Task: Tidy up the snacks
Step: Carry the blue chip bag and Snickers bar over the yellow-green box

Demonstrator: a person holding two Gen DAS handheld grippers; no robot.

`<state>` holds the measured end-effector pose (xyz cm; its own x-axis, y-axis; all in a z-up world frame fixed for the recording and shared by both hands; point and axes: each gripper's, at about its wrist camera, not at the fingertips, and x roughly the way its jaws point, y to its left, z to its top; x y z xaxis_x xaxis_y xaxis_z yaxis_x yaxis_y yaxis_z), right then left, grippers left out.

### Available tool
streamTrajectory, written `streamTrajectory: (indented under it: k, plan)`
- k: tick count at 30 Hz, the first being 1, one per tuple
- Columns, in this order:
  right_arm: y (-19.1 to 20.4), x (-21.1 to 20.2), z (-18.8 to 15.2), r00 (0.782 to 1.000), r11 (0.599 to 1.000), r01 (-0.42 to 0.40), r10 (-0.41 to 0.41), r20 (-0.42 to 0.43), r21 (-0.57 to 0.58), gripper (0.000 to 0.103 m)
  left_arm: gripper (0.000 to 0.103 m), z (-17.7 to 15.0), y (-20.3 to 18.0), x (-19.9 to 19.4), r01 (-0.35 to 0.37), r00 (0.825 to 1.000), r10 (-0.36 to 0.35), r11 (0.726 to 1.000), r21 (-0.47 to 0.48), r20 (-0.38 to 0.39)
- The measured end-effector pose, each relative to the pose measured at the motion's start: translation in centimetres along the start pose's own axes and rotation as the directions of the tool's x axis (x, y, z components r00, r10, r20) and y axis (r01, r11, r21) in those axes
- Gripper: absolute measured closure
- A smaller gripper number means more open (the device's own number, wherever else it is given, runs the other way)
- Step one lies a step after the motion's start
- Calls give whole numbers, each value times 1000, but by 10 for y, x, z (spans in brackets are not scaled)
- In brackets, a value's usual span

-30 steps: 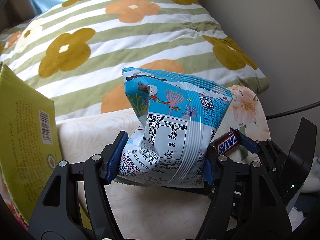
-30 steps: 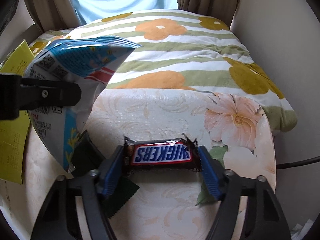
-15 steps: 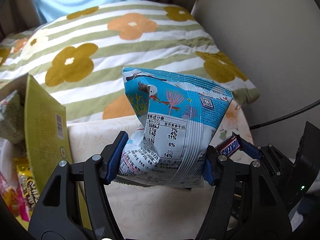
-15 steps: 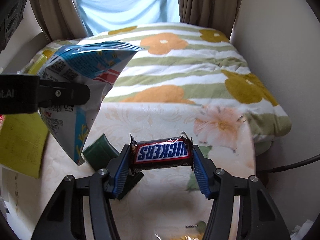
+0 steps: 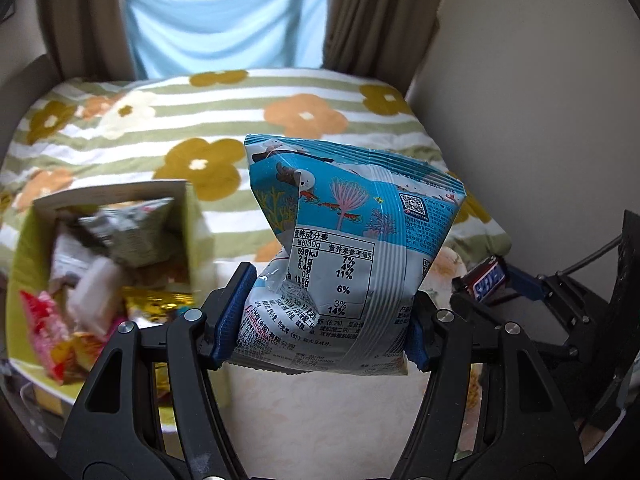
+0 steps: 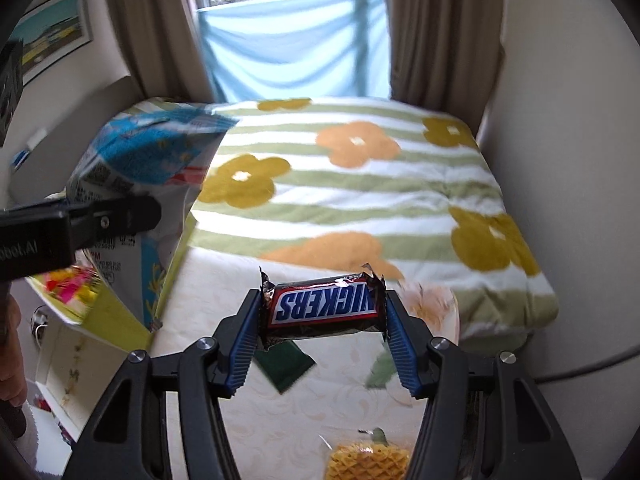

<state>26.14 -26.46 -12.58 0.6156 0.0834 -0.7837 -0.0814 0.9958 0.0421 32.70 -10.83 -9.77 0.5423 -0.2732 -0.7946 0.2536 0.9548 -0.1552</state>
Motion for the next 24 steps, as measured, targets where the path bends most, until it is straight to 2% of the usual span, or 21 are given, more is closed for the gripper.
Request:
streamTrajectory:
  k: [6,14,17,24]
  plan:
    - [47,-13,24,997,995,-50,54,48,-82,48,41,-12,55,-32,-35,999,36,996,-82,16]
    - [136,-7,38,991,982,-114,124,60,-148,48,41,-25,145,-49,-80,997,80,986,-150,-8]
    - [168,5,42,988,978,-140,149,47,-156,48,41,-26,187,-48,-111,994,108,980,-165,-26]
    - [228,37,50,986,978,-162,165,6,-133,48,41,-18,263,-34,-110,993,100,977,-182,-68]
